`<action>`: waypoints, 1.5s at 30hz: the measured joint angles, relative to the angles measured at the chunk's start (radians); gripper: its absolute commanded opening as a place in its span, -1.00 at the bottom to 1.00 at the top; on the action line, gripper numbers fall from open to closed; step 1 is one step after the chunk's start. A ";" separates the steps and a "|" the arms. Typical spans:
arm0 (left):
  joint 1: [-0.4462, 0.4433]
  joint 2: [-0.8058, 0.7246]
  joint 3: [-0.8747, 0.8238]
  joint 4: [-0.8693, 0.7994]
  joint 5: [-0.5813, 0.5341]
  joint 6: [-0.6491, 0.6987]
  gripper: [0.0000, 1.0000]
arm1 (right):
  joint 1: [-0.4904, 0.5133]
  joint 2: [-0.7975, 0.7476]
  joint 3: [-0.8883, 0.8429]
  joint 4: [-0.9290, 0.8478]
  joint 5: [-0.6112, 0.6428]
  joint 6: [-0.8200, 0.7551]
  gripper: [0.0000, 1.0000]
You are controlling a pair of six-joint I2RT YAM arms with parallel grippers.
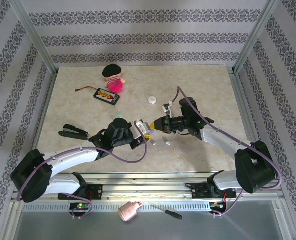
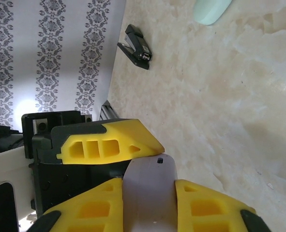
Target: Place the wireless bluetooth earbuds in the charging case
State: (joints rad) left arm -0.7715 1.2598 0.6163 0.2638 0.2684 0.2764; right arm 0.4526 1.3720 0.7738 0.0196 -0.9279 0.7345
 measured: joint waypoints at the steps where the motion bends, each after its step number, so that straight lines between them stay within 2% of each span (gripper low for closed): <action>1: 0.000 0.002 -0.001 0.008 0.000 -0.002 -0.08 | -0.004 0.000 0.000 0.000 -0.002 0.001 -0.67; 4: 0.000 0.012 -0.002 0.047 -0.010 -0.017 0.38 | -0.015 0.000 0.000 0.008 -0.010 0.028 -0.67; 7: 0.001 0.013 -0.005 0.106 0.000 -0.043 0.62 | -0.037 -0.001 -0.003 0.020 -0.023 0.063 -0.66; 11: 0.016 0.012 -0.052 0.251 0.061 -0.098 0.77 | -0.079 -0.017 -0.021 0.058 -0.048 0.135 -0.66; 15: 0.056 0.012 -0.124 0.423 0.121 -0.164 0.84 | -0.129 -0.047 -0.052 0.181 -0.088 0.277 -0.65; 20: 0.121 0.051 -0.143 0.650 0.182 -0.239 0.84 | -0.163 -0.056 -0.085 0.385 -0.115 0.493 -0.65; 24: 0.183 0.151 -0.143 0.884 0.281 -0.325 0.78 | -0.163 -0.097 -0.091 0.472 -0.112 0.620 -0.68; 27: 0.212 0.208 -0.131 0.979 0.350 -0.367 0.73 | -0.162 -0.138 -0.090 0.519 -0.113 0.688 -0.68; 34: 0.217 0.254 -0.045 1.074 0.453 -0.387 0.53 | -0.140 -0.174 -0.090 0.583 -0.105 0.785 -0.68; 45: 0.217 0.275 0.000 1.100 0.510 -0.390 0.17 | -0.096 -0.138 -0.098 0.798 -0.059 0.929 -0.69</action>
State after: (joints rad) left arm -0.5545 1.5352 0.6159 1.3636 0.7784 -0.1135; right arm 0.3569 1.2335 0.6754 0.8177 -0.9871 1.6634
